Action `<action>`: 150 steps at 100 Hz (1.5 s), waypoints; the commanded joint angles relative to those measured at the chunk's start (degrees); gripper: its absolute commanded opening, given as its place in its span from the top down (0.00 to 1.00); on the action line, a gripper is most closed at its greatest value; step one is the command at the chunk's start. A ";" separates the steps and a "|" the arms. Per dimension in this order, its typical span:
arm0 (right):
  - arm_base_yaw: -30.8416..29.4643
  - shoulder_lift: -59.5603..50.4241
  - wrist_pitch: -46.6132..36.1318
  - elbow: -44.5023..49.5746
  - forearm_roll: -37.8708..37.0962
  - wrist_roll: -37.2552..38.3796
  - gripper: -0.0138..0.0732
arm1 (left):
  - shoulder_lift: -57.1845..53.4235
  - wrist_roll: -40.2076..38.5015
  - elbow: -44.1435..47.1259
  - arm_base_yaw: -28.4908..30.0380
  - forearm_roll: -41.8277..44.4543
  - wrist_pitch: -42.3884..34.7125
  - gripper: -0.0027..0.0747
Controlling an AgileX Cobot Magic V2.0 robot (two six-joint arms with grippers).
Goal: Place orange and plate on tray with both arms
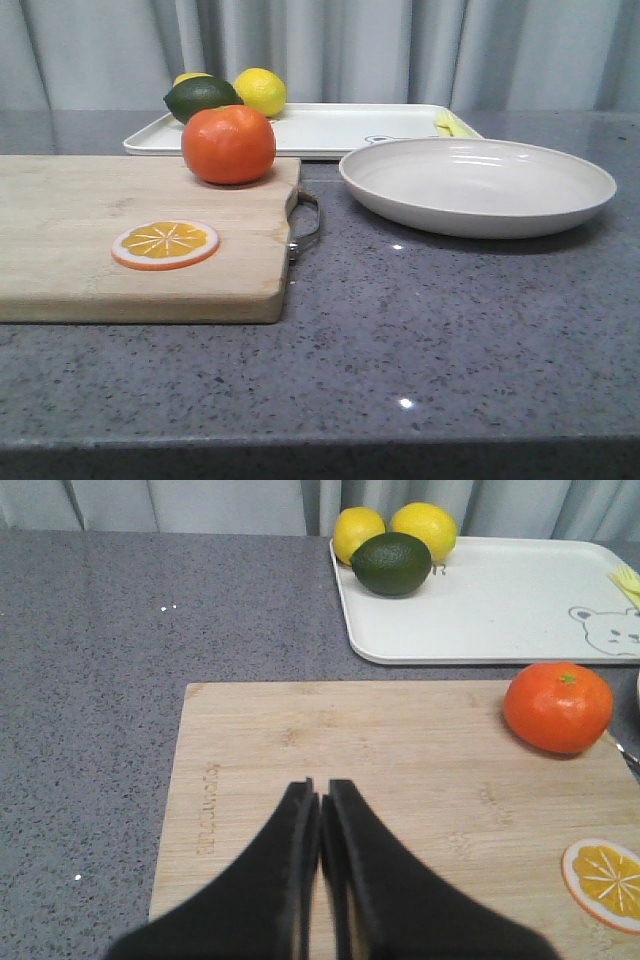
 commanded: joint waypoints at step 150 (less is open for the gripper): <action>-0.18 0.81 -7.08 -2.04 0.18 -0.37 0.11 | 41.46 44.39 -17.29 -23.05 -43.10 -21.03 0.17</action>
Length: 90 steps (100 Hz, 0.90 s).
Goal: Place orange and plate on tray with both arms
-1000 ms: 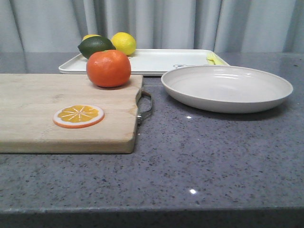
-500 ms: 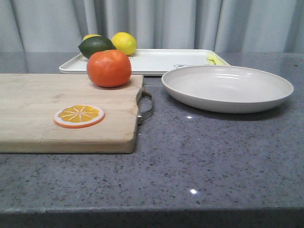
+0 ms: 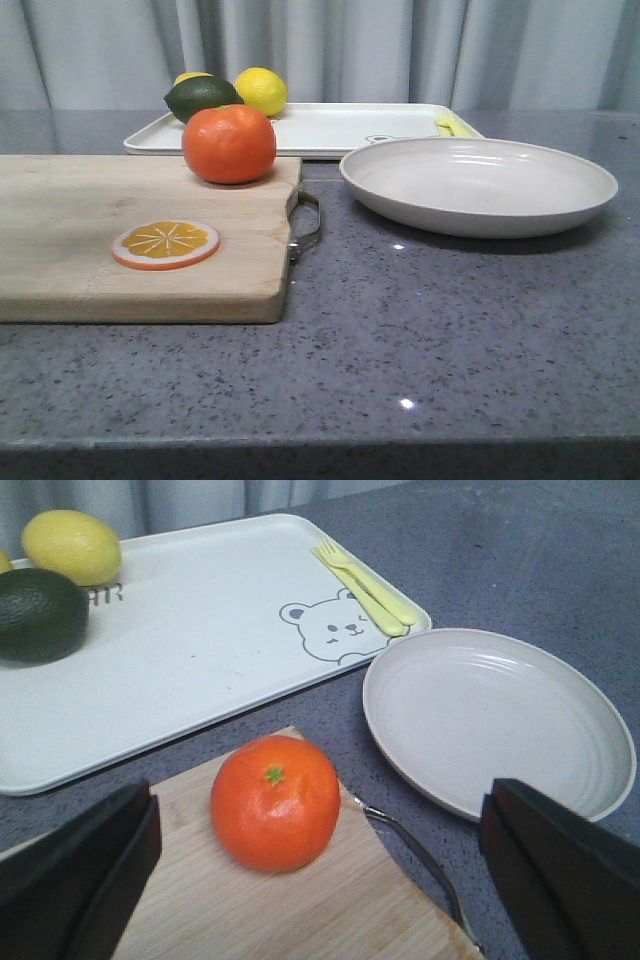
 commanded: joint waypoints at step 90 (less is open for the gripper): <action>-0.18 0.81 -1.82 -2.04 0.08 -0.37 0.11 | 24.67 -0.08 -12.62 -5.60 0.21 -11.02 0.17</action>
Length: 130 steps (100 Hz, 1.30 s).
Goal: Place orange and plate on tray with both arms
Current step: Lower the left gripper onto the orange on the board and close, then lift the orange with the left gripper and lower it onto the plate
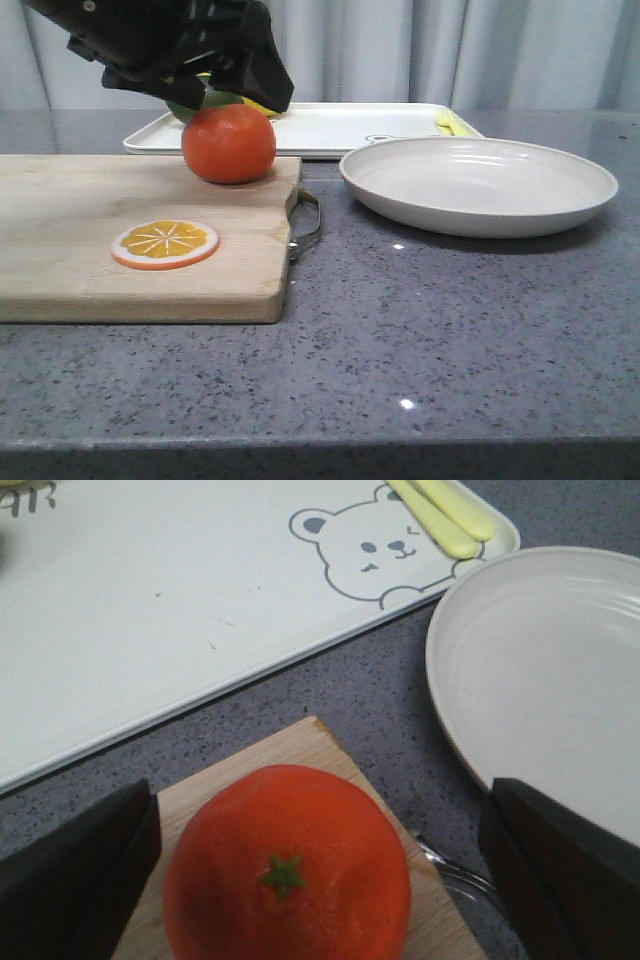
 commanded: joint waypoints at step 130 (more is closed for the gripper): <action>-0.18 0.81 -4.00 -2.01 -0.03 -0.37 0.11 | 1.86 -0.20 -2.14 -0.24 0.03 0.73 0.67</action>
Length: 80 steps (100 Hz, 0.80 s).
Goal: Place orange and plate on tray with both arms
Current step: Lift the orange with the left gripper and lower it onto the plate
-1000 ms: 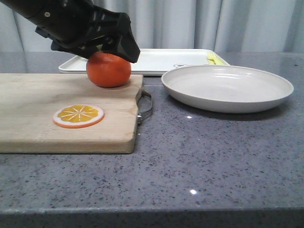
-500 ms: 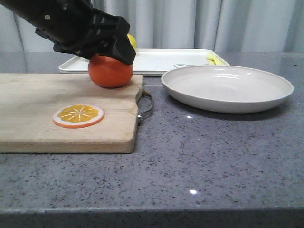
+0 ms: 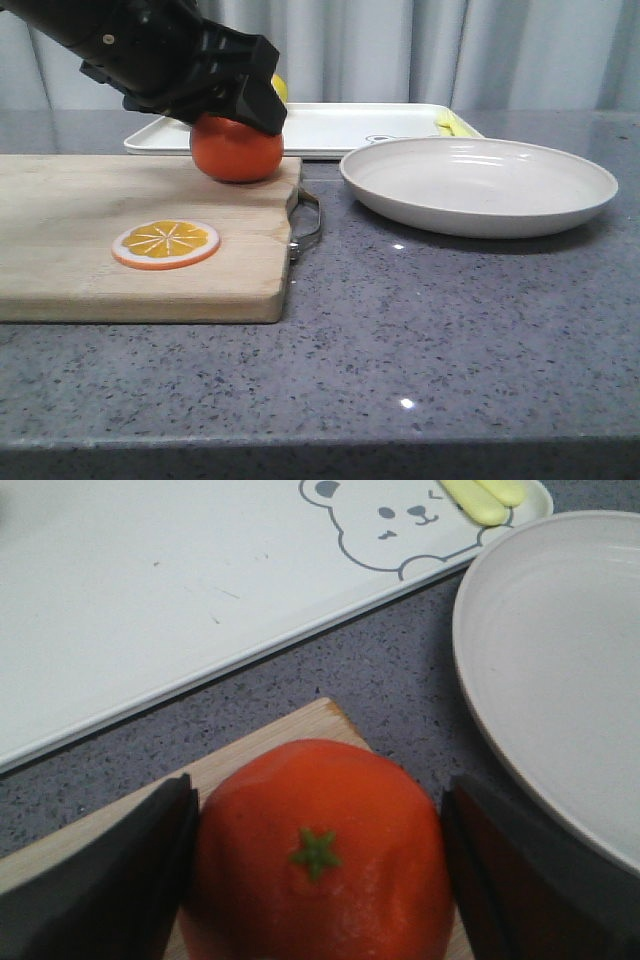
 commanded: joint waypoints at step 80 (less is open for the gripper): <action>-0.18 0.81 -4.00 -2.01 -0.13 -0.47 0.11 | 4.85 -0.20 -16.08 -12.05 -2.48 0.42 0.68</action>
